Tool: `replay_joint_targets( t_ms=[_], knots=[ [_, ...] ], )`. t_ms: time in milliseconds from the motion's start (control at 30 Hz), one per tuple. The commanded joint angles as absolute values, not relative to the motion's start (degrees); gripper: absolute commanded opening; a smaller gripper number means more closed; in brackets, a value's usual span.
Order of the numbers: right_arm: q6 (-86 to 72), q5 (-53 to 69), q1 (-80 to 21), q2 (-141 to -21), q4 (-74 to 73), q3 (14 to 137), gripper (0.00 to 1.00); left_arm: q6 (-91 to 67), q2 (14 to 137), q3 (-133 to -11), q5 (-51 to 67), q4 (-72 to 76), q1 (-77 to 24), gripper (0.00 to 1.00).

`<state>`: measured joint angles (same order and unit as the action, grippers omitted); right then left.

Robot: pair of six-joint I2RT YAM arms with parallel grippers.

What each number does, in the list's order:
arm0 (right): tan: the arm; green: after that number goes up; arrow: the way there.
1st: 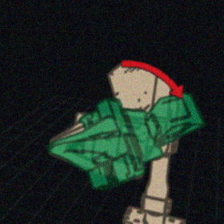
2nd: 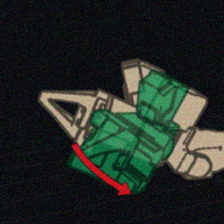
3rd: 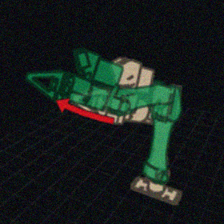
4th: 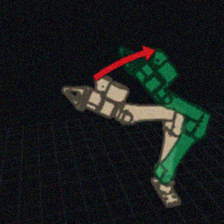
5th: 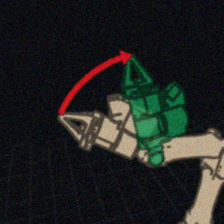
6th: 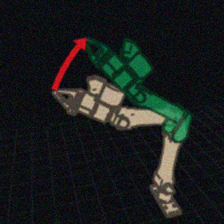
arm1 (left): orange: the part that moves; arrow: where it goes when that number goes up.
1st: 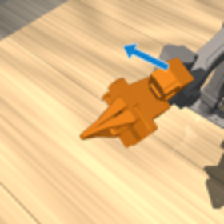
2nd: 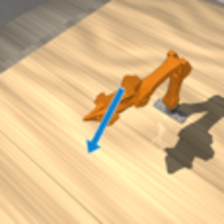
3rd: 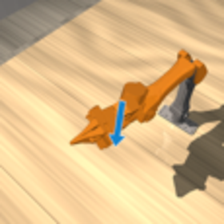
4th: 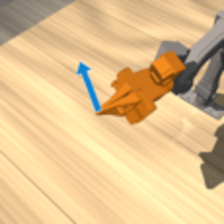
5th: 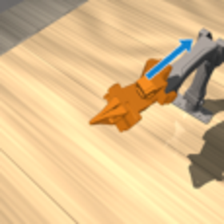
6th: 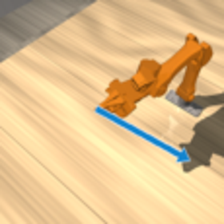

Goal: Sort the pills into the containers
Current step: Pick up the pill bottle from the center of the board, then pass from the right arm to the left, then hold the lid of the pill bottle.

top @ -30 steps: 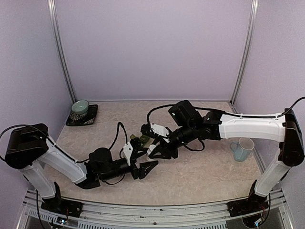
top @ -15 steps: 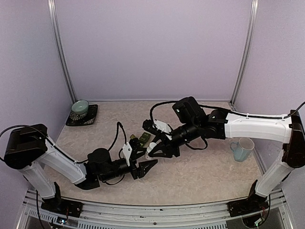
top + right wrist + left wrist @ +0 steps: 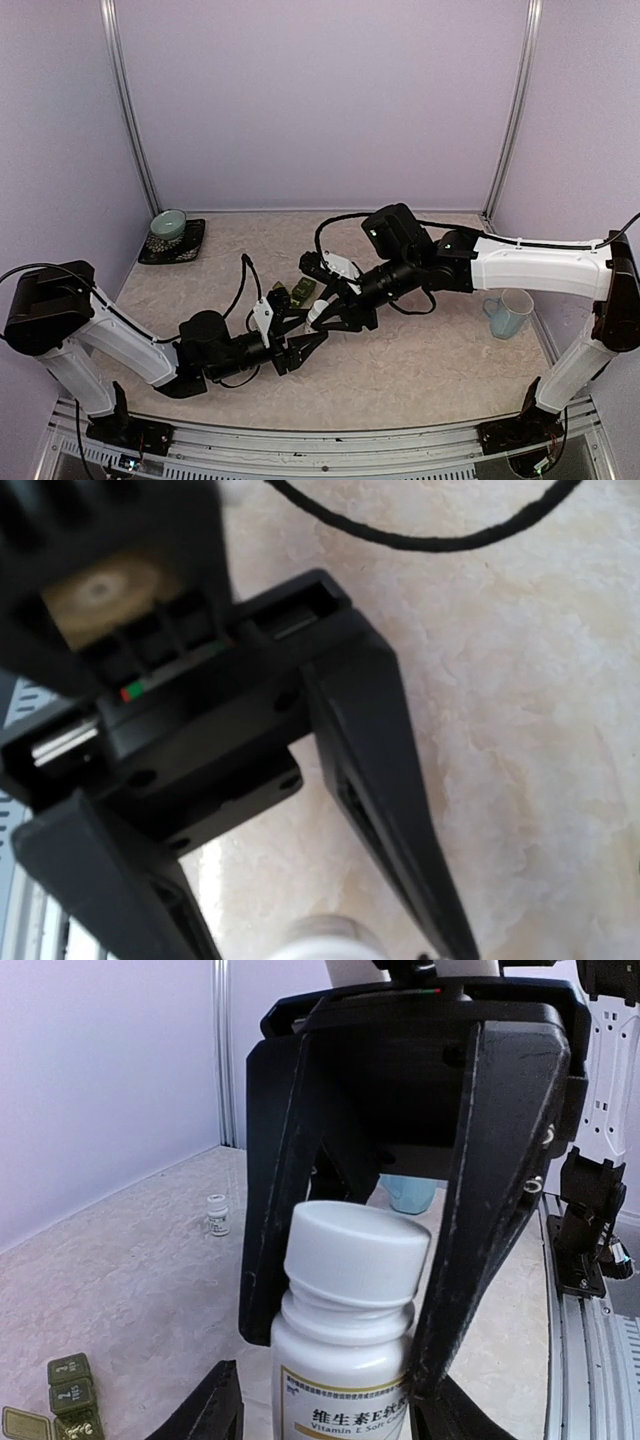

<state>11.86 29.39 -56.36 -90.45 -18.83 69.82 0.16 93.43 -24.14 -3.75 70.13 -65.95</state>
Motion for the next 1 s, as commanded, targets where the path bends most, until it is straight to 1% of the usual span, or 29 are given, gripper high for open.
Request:
replay_joint_targets(
  t_ms=[0,67,200,267,333,433,467,600,700,800,967],
  knots=[
    [11.24,30.08,-56.85,-89.56,-17.78,69.27,0.38,0.97,92.37,-23.76,-3.65,71.56,-66.51,0.52],
    [11.17,29.98,-56.85,-89.62,-17.75,69.38,0.38,0.91,92.4,-23.84,-3.51,71.66,-66.56,0.48],
    [11.24,30.06,-56.81,-89.69,-17.67,69.43,0.38,0.97,92.66,-24.13,-3.1,71.52,-66.7,0.36],
    [11.23,30.01,-56.84,-89.66,-17.67,69.44,0.38,1.0,92.72,-24.16,-3.22,71.51,-66.75,0.32],
    [11.22,29.89,-56.78,-89.73,-17.86,69.52,0.38,0.97,92.68,-24.12,-3.25,71.52,-66.79,0.29],
    [11.24,29.8,-56.85,-89.75,-18.02,69.73,0.4,0.87,92.55,-24.17,-3.31,71.52,-66.8,0.29],
    [11.28,29.75,-56.79,-89.75,-18.14,69.75,0.42,0.88,92.54,-24.1,-3.23,71.54,-66.8,0.29],
    [11.5,29.17,-56.83,-89.15,-18.54,69.61,0.61,0.43,92.37,-23.96,-3.33,71.56,-66.83,0.29],
    [12.27,28.75,-56.79,-87.68,-19.72,69.52,0.7,-0.02,92.09,-23.5,-2.94,71.88,-66.95,0.29],
    [14.16,29.1,-56.68,-86.31,-22.71,70.11,0.75,-0.63,91.73,-22.91,-1.74,72.11,-66.99,0.29],
    [18.18,28.93,-56.62,-84.17,-28.0,70.89,0.78,-1.83,90.36,-21.88,2.61,72.3,-67.04,0.29]
  ],
)
